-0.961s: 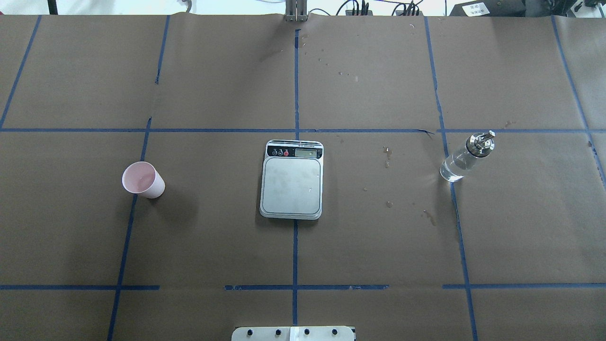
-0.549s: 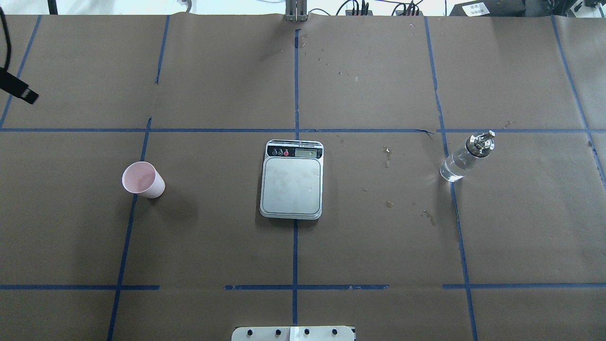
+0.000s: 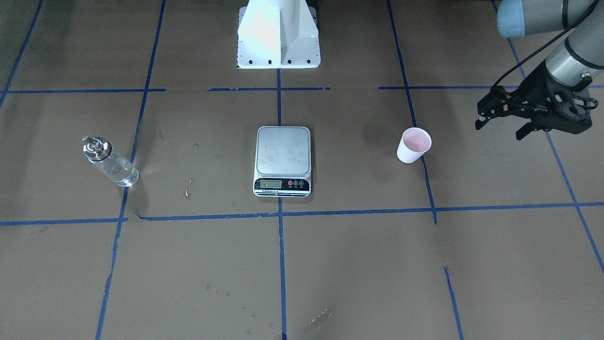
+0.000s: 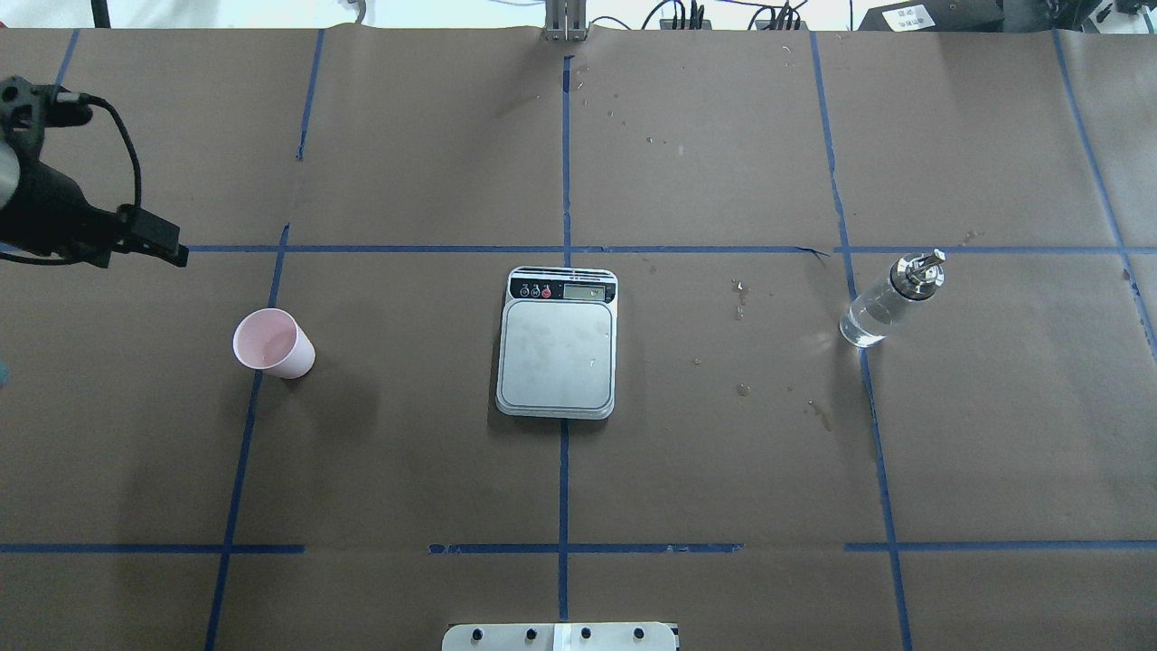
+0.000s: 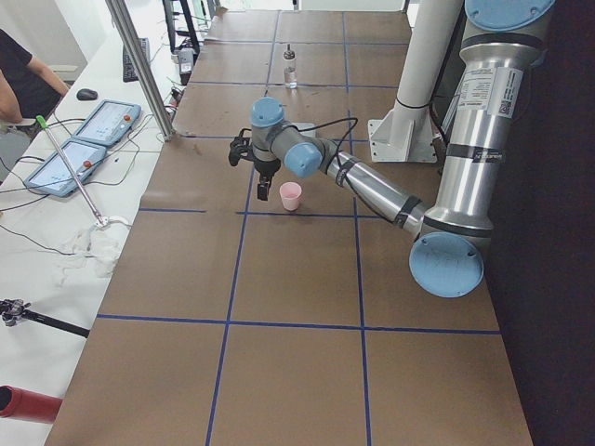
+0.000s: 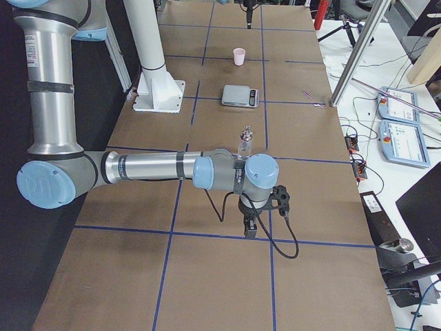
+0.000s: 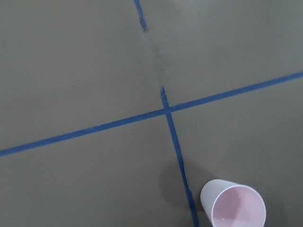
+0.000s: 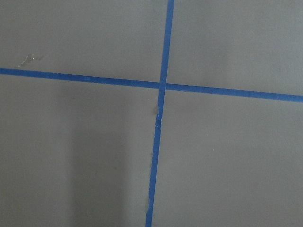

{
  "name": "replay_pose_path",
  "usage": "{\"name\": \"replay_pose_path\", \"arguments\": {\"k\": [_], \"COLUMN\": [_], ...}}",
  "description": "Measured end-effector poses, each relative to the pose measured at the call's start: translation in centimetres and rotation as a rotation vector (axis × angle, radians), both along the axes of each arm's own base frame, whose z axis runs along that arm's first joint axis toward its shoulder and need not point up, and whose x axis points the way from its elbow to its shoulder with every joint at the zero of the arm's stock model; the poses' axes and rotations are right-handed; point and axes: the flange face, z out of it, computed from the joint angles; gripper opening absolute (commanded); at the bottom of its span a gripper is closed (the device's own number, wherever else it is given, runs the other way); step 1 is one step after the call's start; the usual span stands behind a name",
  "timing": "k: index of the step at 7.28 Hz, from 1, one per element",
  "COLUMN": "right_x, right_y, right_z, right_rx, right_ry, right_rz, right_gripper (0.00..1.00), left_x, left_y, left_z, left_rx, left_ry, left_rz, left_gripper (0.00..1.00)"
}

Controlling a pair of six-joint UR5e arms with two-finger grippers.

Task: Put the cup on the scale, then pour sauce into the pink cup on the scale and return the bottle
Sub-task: 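Reach the left gripper down and grasp the pink paper cup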

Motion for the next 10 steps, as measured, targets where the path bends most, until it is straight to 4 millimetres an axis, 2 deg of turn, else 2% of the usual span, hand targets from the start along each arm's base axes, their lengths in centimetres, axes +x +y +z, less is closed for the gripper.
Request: {"name": "replay_pose_path", "arguments": {"k": [2, 4, 5, 7, 8, 10], "right_x": [0.0, 0.0, 0.0, -0.1, -0.1, -0.1], "right_y": [-0.3, -0.5, -0.5, -0.6, -0.6, -0.6], "right_z": [0.3, 0.4, 0.4, 0.3, 0.2, 0.2], "right_rx": [0.035, 0.049, 0.049, 0.040, 0.037, 0.037], "right_ry": [0.001, 0.000, -0.003, -0.013, -0.015, -0.016], "right_rz": [0.002, 0.011, 0.013, 0.025, 0.028, 0.031], "right_gripper": [1.00, 1.00, 1.00, 1.00, 1.00, 1.00], "left_x": [5.0, 8.4, 9.4, 10.5, 10.8, 11.2], "left_y": [1.9, 2.1, 2.1, 2.4, 2.5, 2.6], "left_z": [1.1, 2.1, 2.2, 2.5, 2.8, 3.3], "left_rx": [-0.053, -0.068, -0.066, -0.066, -0.070, -0.077], "left_ry": [-0.026, -0.052, -0.057, -0.064, -0.070, -0.078], "left_rz": [-0.024, 0.000, 0.010, 0.027, 0.032, 0.037], "left_gripper": [1.00, 1.00, 1.00, 0.94, 0.81, 0.40]}}
